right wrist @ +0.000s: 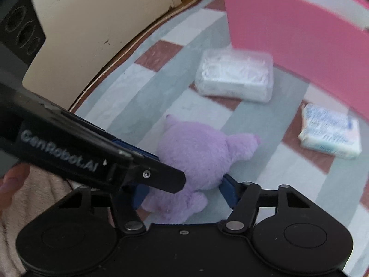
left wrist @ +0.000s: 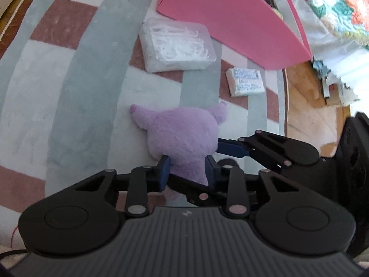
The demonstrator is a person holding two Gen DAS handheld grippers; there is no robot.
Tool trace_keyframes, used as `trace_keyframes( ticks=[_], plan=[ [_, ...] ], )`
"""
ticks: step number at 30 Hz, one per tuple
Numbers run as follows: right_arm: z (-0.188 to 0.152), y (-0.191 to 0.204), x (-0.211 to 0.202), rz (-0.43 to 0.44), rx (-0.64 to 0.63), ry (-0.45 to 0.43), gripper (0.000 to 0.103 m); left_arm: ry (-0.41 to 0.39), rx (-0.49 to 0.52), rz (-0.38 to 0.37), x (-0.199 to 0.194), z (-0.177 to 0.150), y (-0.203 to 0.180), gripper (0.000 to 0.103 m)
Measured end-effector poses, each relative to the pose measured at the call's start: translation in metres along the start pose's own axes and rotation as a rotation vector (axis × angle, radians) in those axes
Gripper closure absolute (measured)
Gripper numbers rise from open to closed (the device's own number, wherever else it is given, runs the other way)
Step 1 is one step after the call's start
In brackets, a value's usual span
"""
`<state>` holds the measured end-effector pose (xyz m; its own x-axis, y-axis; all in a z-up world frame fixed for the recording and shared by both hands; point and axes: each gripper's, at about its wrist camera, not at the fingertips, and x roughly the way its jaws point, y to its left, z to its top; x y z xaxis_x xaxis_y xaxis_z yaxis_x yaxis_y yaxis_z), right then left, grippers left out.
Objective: Organize objects
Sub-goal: 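Close the left gripper on the purple plush toy's head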
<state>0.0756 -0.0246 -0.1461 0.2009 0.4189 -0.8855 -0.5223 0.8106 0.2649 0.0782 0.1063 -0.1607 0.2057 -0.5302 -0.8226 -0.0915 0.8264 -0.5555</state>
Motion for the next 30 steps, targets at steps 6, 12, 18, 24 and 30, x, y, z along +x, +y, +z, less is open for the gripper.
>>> trace_keyframes(
  ticks=[6, 12, 18, 24, 30],
  plan=[
    [0.001, 0.004, -0.008, -0.121, -0.124, -0.048, 0.037, -0.046, -0.036, -0.036, 0.001, 0.005, 0.0, 0.072],
    [0.0, 0.0, -0.011, -0.186, -0.132, -0.075, 0.029, -0.067, -0.058, -0.026, 0.005, 0.01, 0.002, 0.072],
    [-0.002, 0.0, -0.007, -0.095, -0.065, -0.009, 0.046, -0.115, -0.038, 0.002, 0.012, 0.002, -0.007, 0.066],
    [-0.006, -0.004, -0.005, -0.098, -0.033, -0.042, 0.047, -0.123, -0.042, 0.024, 0.013, 0.0, -0.009, 0.065],
    [-0.009, 0.005, -0.005, -0.142, -0.085, -0.067, 0.046, -0.064, -0.073, 0.022, 0.026, -0.001, -0.004, 0.055]
  ],
)
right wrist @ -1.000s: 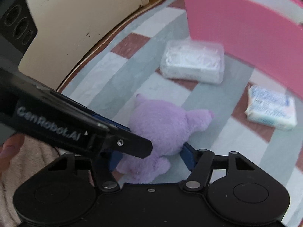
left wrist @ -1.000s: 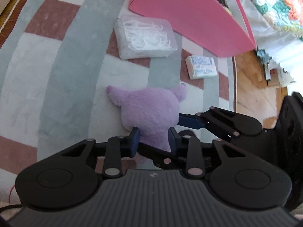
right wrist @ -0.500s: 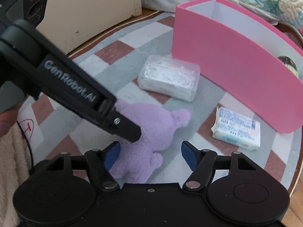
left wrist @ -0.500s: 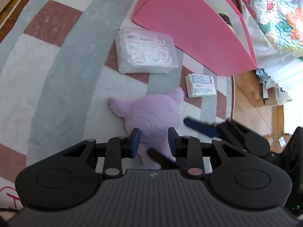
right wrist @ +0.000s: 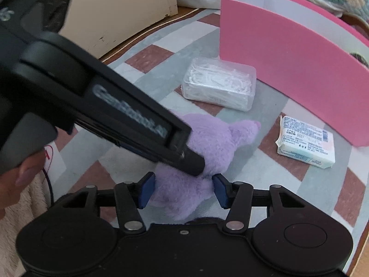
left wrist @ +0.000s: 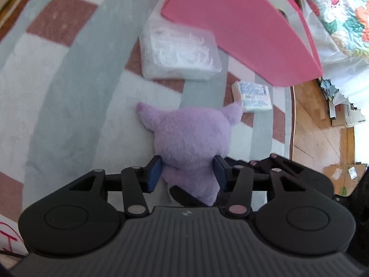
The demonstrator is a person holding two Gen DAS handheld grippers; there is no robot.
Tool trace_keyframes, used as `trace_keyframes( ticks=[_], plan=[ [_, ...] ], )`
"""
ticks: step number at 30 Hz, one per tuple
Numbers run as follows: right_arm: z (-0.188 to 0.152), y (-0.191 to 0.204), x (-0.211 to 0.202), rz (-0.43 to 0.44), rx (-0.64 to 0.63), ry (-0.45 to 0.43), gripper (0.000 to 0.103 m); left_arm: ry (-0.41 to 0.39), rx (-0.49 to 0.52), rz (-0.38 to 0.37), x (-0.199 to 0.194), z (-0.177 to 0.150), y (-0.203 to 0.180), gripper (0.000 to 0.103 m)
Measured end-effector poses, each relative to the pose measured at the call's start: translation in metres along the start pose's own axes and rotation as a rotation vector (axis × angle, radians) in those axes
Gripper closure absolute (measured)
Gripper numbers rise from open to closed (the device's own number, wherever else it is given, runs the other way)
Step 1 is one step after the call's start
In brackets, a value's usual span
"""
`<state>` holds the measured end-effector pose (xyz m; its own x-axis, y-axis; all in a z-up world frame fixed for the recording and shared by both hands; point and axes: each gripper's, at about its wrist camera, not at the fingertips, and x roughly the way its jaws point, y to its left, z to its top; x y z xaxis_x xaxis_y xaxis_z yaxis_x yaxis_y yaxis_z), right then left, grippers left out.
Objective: Organize objects
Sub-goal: 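Close the left gripper on the purple plush toy's head, then lift the plush toy with the left gripper and carry it over the pink box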
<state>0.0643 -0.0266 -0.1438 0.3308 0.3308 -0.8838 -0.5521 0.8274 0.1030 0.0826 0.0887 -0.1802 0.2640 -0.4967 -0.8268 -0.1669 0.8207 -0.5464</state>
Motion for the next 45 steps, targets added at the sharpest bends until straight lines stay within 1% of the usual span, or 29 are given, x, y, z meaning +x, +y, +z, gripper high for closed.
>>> trace_keyframes(
  ticks=[3, 4, 6, 8, 13, 18, 24, 31, 37, 40, 45],
  plan=[
    [0.0, 0.007, -0.002, -0.024, -0.022, -0.002, 0.046, -0.019, 0.021, 0.008, 0.0, -0.003, -0.004, 0.057],
    [0.0, 0.007, -0.003, -0.031, -0.025, -0.002, 0.046, -0.023, 0.032, 0.013, 0.0, -0.005, -0.005, 0.06],
    [0.001, 0.007, -0.004, -0.037, -0.014, 0.001, 0.047, -0.028, 0.072, 0.016, 0.001, -0.007, -0.011, 0.062],
    [0.001, 0.004, -0.005, -0.027, 0.016, -0.001, 0.048, -0.037, 0.084, 0.012, 0.0, -0.008, -0.013, 0.063],
    [0.001, -0.004, -0.012, 0.005, 0.057, -0.015, 0.05, -0.045, 0.071, -0.022, -0.004, -0.009, -0.013, 0.063],
    [0.003, -0.009, -0.018, 0.039, 0.064, -0.037, 0.052, -0.059, 0.074, -0.048, -0.01, -0.011, -0.017, 0.063],
    [0.003, -0.019, -0.038, 0.067, 0.051, -0.076, 0.053, -0.093, 0.097, -0.088, -0.022, -0.013, -0.025, 0.064],
    [0.011, -0.03, -0.062, 0.086, 0.042, -0.132, 0.054, -0.141, 0.113, -0.142, -0.038, -0.011, -0.038, 0.064],
    [0.023, -0.039, -0.087, 0.09, 0.036, -0.175, 0.054, -0.206, 0.184, -0.128, -0.06, -0.008, -0.063, 0.064],
    [0.026, -0.041, -0.103, 0.079, 0.015, -0.189, 0.054, -0.222, 0.196, -0.127, -0.068, -0.003, -0.071, 0.064],
    [0.041, -0.044, -0.108, 0.08, 0.005, -0.211, 0.055, -0.233, 0.204, -0.129, -0.082, 0.008, -0.081, 0.064]
  ],
)
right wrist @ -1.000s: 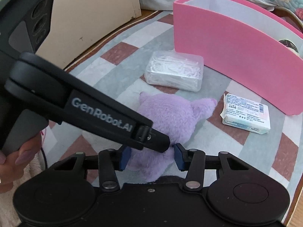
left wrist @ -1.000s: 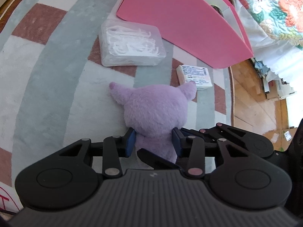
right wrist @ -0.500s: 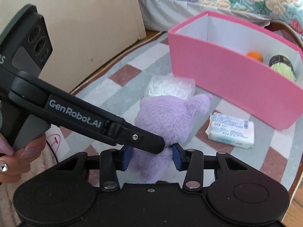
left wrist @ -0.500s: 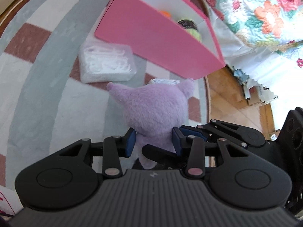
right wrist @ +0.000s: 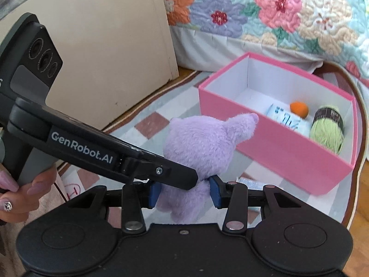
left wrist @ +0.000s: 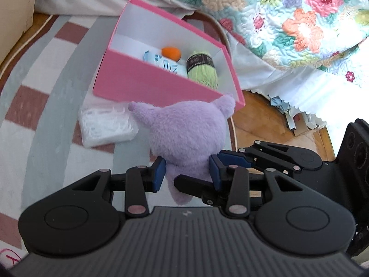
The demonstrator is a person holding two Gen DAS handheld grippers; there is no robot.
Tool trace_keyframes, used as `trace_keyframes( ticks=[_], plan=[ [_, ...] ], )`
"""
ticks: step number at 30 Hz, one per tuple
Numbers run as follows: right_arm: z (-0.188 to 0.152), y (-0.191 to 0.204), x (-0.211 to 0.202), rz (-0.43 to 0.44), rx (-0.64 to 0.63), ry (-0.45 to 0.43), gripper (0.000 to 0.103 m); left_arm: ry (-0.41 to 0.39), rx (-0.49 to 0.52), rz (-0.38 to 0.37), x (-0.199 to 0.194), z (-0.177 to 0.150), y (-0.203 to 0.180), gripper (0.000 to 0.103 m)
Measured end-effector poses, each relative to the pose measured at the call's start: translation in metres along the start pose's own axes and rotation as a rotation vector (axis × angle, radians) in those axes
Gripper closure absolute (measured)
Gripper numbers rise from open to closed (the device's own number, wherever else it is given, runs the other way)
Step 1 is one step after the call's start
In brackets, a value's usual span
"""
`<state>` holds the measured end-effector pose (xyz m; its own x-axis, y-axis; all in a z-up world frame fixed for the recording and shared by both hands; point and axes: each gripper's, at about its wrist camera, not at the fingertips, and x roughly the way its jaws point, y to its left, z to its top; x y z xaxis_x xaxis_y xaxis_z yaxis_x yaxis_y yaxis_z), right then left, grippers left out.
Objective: Organize objects
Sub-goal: 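Lift the plush toy with the left gripper and carry it over the pink box, then lower the plush toy into the box and open the left gripper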
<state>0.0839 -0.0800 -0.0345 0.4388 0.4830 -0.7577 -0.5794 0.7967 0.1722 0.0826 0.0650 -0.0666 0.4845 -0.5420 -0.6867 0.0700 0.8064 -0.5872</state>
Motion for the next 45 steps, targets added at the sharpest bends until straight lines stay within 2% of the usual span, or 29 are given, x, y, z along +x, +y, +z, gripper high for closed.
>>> trace_keyframes(
  ticks=[6, 13, 21, 29, 39, 45],
  plan=[
    [0.021, -0.011, -0.009, 0.018, 0.016, -0.027, 0.055, -0.008, 0.033, 0.013, -0.007, 0.03, -0.014, 0.064],
    [0.051, -0.039, -0.005, 0.073, 0.065, -0.01, 0.055, 0.024, 0.086, 0.084, -0.005, 0.072, -0.033, 0.064],
    [0.084, -0.069, 0.011, 0.079, 0.097, -0.023, 0.055, 0.007, 0.077, 0.088, 0.014, 0.124, -0.036, 0.064],
    [0.105, -0.104, 0.044, 0.104, 0.132, 0.004, 0.055, 0.026, 0.034, 0.103, 0.05, 0.163, -0.021, 0.064],
    [0.112, -0.159, 0.1, 0.109, 0.246, 0.037, 0.055, 0.121, 0.013, 0.189, 0.12, 0.204, -0.001, 0.064],
    [0.115, -0.177, 0.125, 0.105, 0.264, 0.079, 0.055, 0.155, 0.01, 0.224, 0.146, 0.214, 0.009, 0.064]
  ],
)
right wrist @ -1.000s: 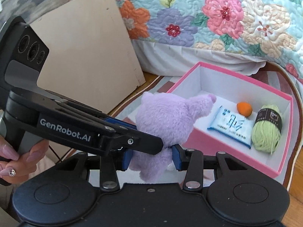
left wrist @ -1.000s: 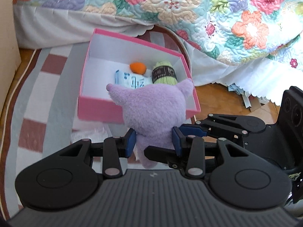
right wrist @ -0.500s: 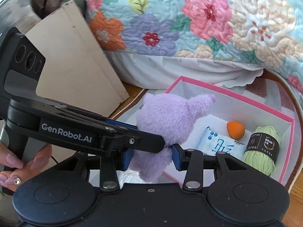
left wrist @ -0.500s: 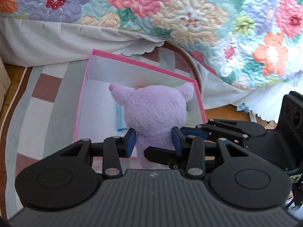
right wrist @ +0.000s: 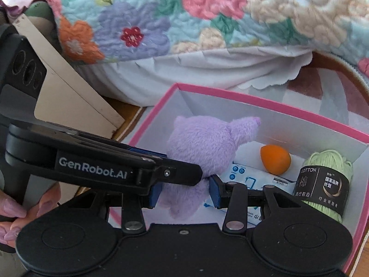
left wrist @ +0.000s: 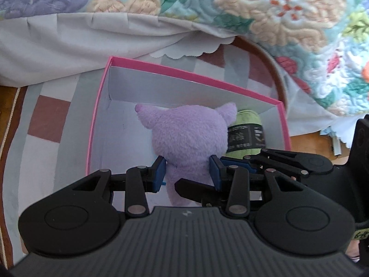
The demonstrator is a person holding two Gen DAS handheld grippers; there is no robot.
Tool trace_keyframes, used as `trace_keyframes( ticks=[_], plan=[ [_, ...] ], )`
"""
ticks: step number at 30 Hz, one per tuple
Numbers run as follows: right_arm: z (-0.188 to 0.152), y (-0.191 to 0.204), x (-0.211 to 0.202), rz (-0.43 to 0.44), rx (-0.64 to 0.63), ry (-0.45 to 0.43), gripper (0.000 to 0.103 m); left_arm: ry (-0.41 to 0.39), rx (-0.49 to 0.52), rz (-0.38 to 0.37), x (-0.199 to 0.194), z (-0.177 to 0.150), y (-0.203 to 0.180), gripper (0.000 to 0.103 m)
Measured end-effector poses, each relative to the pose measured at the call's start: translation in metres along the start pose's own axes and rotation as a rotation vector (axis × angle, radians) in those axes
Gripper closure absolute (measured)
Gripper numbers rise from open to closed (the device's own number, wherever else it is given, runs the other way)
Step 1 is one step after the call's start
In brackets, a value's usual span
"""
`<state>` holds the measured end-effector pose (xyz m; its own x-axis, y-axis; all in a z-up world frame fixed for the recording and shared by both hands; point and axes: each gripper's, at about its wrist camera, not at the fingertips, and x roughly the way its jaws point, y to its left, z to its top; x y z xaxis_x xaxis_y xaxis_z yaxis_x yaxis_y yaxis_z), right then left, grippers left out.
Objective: Organize objects
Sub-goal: 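Lower the plush toy into the box and open the left gripper, then withdraw the left tool up out of the pink box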
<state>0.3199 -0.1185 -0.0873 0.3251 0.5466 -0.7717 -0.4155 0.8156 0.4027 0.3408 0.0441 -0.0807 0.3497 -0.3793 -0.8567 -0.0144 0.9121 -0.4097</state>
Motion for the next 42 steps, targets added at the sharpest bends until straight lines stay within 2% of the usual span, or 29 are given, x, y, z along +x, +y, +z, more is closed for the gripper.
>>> trace_keyframes(
  ticks=[12, 14, 15, 17, 18, 21, 26, 31, 34, 42],
  plan=[
    [0.013, -0.009, 0.038, 0.016, 0.026, 0.073, 0.055, 0.043, 0.017, 0.127, 0.021, 0.013, 0.008, 0.066],
    [0.013, -0.011, 0.043, 0.011, 0.03, 0.077, 0.055, 0.049, 0.007, 0.13, 0.025, 0.012, 0.01, 0.071],
    [0.012, -0.011, 0.045, 0.011, 0.037, 0.081, 0.056, 0.054, 0.006, 0.131, 0.027, 0.013, 0.01, 0.08],
    [0.011, -0.01, 0.048, 0.021, 0.04, 0.09, 0.056, 0.06, 0.004, 0.134, 0.032, 0.012, 0.01, 0.08],
    [0.01, -0.009, 0.05, 0.022, 0.037, 0.094, 0.057, 0.058, 0.005, 0.128, 0.033, 0.012, 0.01, 0.083],
    [0.01, -0.005, 0.054, -0.002, 0.024, 0.091, 0.058, 0.048, 0.005, 0.144, 0.036, 0.012, 0.009, 0.083],
    [0.013, -0.012, 0.062, -0.009, 0.071, 0.102, 0.062, 0.013, -0.016, 0.141, 0.032, 0.014, 0.016, 0.083],
    [0.018, -0.015, 0.07, -0.06, 0.119, 0.101, 0.08, -0.034, -0.05, 0.093, 0.027, 0.016, 0.02, 0.083],
    [0.017, -0.022, 0.073, -0.058, 0.173, 0.095, 0.082, -0.052, -0.063, 0.077, 0.023, 0.016, 0.021, 0.083],
    [0.006, -0.001, 0.048, -0.111, 0.005, 0.049, 0.078, -0.075, -0.034, 0.064, 0.01, 0.012, 0.016, 0.083]
  ],
)
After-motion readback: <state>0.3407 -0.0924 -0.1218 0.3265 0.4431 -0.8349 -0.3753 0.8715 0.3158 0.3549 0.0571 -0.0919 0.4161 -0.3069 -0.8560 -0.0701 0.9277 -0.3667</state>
